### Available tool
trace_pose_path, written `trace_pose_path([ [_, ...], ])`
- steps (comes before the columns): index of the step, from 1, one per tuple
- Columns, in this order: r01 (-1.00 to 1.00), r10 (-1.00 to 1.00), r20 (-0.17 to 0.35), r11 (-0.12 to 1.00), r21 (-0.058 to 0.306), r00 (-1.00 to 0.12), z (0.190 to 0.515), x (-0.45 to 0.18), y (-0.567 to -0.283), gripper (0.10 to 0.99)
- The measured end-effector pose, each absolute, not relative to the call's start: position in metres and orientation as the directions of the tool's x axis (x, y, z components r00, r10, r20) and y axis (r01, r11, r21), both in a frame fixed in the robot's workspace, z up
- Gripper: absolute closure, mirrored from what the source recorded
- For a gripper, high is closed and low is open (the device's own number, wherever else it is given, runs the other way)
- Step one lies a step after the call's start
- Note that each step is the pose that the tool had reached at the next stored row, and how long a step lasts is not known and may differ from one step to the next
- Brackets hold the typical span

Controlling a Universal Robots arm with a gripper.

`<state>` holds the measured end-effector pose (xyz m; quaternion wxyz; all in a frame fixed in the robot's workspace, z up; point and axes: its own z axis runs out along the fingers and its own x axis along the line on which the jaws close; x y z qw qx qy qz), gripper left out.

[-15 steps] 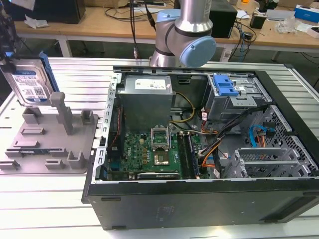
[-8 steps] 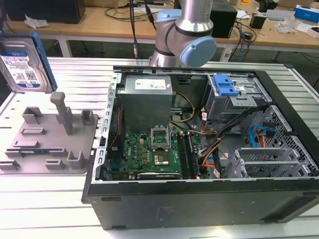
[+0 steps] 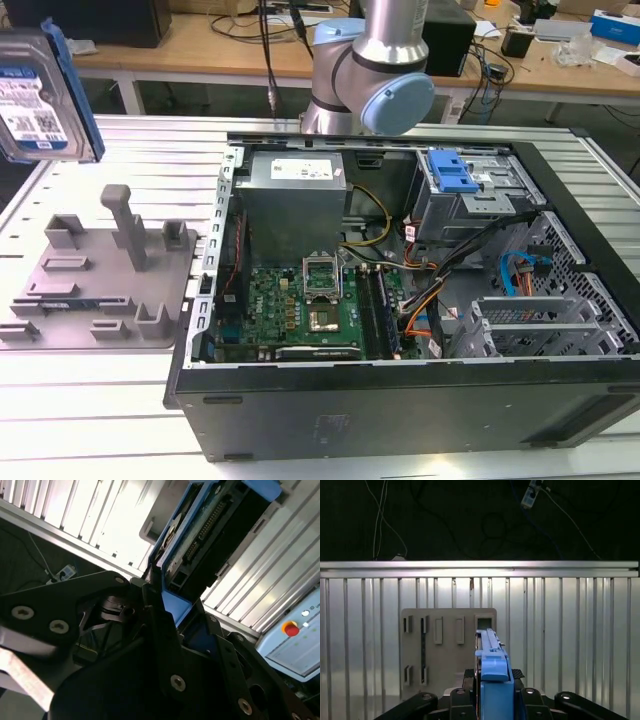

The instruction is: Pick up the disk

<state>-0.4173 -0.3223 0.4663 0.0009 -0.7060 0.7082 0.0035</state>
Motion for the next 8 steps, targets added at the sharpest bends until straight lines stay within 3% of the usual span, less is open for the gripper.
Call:
trace_pose_path([
  [8, -1.000, -1.000, -0.006, 0.003, 0.004, -0.003, 0.4764, -0.4173, -0.3227, 0.722],
])
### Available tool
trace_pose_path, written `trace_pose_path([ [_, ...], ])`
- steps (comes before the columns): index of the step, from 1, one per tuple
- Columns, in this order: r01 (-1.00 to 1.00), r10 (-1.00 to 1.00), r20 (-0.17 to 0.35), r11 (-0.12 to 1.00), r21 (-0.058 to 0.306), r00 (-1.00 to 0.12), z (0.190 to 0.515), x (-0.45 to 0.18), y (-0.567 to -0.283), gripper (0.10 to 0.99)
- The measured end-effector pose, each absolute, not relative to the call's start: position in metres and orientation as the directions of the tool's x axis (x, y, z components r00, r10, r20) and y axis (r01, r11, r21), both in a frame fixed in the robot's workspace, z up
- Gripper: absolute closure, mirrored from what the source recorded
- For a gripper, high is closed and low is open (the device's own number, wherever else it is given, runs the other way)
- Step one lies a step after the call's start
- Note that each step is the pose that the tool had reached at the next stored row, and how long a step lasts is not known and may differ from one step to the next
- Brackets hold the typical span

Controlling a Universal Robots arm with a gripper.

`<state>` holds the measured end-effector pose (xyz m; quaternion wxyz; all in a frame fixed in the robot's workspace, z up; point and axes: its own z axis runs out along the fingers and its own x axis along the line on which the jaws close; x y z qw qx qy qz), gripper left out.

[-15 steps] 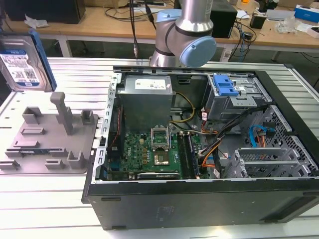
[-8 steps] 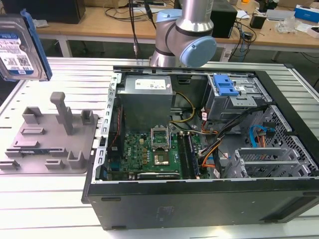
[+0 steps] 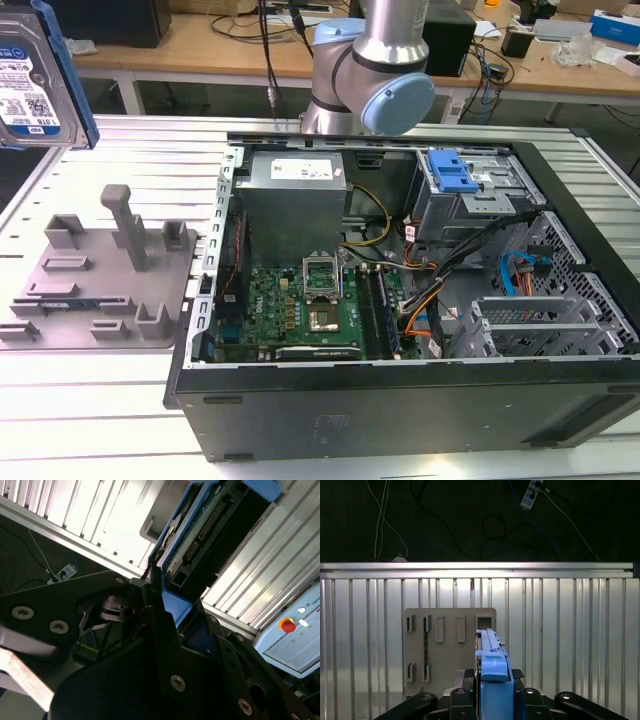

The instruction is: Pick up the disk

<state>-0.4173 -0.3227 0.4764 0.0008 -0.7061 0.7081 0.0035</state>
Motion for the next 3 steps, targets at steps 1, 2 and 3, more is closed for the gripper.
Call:
trace_pose_path([
  [1, -1.000, -1.000, -0.006, 0.003, 0.004, -0.003, 0.4764, -0.4173, -0.3227, 0.722],
  [2, -1.000, -1.000, -0.006, 0.003, 0.004, -0.003, 0.4764, -0.4173, -0.3227, 0.722],
  [3, -1.000, -1.000, -0.006, 0.003, 0.004, -0.003, 0.4764, -0.4173, -0.3227, 0.722],
])
